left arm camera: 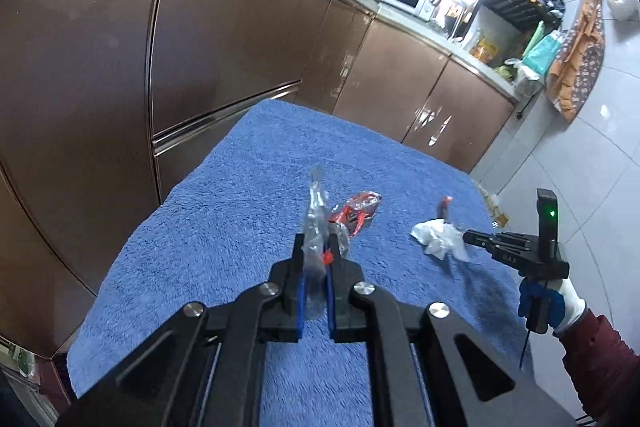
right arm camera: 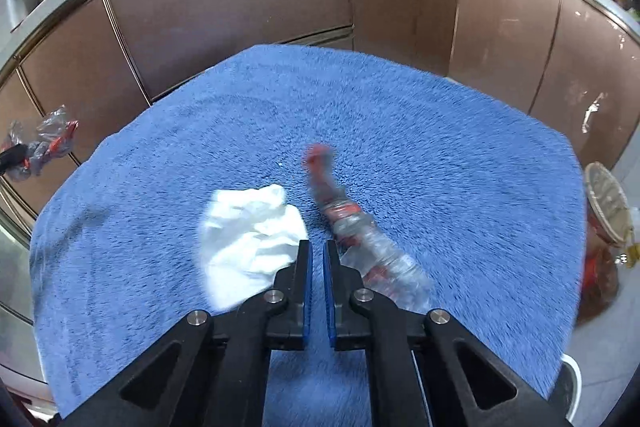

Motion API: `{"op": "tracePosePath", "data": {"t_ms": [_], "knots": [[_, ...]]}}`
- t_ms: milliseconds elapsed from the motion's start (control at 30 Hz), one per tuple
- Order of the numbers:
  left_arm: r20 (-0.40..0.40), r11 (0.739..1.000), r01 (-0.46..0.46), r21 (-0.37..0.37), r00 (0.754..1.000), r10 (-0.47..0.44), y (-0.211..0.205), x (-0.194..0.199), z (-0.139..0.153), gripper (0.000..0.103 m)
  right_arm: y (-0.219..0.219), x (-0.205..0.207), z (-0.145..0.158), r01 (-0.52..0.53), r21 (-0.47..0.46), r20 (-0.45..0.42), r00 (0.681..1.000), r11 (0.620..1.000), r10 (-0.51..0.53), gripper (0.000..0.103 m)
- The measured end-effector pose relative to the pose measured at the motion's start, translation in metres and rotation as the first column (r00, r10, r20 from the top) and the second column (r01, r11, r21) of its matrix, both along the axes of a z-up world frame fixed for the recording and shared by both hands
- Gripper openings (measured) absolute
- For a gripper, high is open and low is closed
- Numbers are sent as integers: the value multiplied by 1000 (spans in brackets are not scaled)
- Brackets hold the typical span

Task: Collect trash
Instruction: 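Grasp the clear red-trimmed bag with the left tool while the right holds its bag, then grasp the plastic bottle with red cap with the right tool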

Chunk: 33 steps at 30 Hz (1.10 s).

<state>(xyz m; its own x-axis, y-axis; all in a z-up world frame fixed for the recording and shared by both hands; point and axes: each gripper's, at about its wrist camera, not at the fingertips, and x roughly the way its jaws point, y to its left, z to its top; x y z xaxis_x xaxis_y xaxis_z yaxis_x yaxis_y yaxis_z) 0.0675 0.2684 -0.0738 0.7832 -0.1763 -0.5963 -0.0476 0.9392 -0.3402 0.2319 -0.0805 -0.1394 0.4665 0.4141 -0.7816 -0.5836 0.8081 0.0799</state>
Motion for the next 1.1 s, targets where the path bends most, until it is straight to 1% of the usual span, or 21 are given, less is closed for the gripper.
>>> {"op": "tracePosePath", "data": {"t_ms": [100, 200, 333, 467, 500, 533, 567, 600, 633, 667, 733, 867, 967, 1100], "knots": [[34, 1000, 15, -8, 999, -14, -3, -16, 7, 7, -5, -21, 20, 17, 11, 32, 999, 1000, -17, 5], [45, 999, 22, -25, 999, -21, -2, -25, 6, 7, -7, -37, 33, 15, 23, 53, 998, 1000, -16, 5], [42, 999, 25, -33, 999, -23, -4, -23, 3, 7, 2, -38, 34, 18, 35, 54, 998, 999, -20, 5], [24, 999, 29, -45, 999, -28, -4, -10, -4, 7, 5, -30, 28, 9, 70, 33, 999, 998, -11, 6], [20, 998, 32, -47, 999, -31, -5, -7, -7, 7, 9, -26, 27, 6, 72, 33, 999, 997, -8, 13], [14, 998, 36, -49, 999, -35, -7, -3, -11, 7, 12, -26, 26, 3, 68, 42, 999, 998, -6, 30], [5, 998, 42, -52, 999, -42, -8, 3, -15, 7, 15, -27, 25, 3, 62, 53, 999, 998, -6, 41], [0, 998, 45, -53, 999, -45, -10, 6, -18, 7, 18, -27, 24, 2, 57, 71, 997, 998, -6, 60], [-8, 997, 51, -54, 999, -51, -13, 11, -21, 7, 19, -27, 23, -1, 61, 79, 997, 998, -3, 65], [-12, 997, 54, -55, 998, -55, -14, 14, -23, 7, 21, -25, 21, -6, 63, 80, 997, 998, 1, 66], [-23, 996, 64, -60, 998, -65, -18, 21, -28, 7, 25, -20, 18, -6, 53, 86, 996, 999, 2, 73], [-28, 996, 79, -49, 996, -81, -26, 25, -33, 7, 29, -13, 13, -14, 39, 91, 996, 999, 10, 74], [-32, 995, 90, -43, 995, -92, -30, 30, -34, 7, 22, -8, 14, -4, 61, 92, 996, 998, -2, 74], [-37, 994, 98, -46, 994, -100, -34, 36, -36, 7, -4, 9, 15, 76, 126, 78, 993, 989, -86, 74]]}}
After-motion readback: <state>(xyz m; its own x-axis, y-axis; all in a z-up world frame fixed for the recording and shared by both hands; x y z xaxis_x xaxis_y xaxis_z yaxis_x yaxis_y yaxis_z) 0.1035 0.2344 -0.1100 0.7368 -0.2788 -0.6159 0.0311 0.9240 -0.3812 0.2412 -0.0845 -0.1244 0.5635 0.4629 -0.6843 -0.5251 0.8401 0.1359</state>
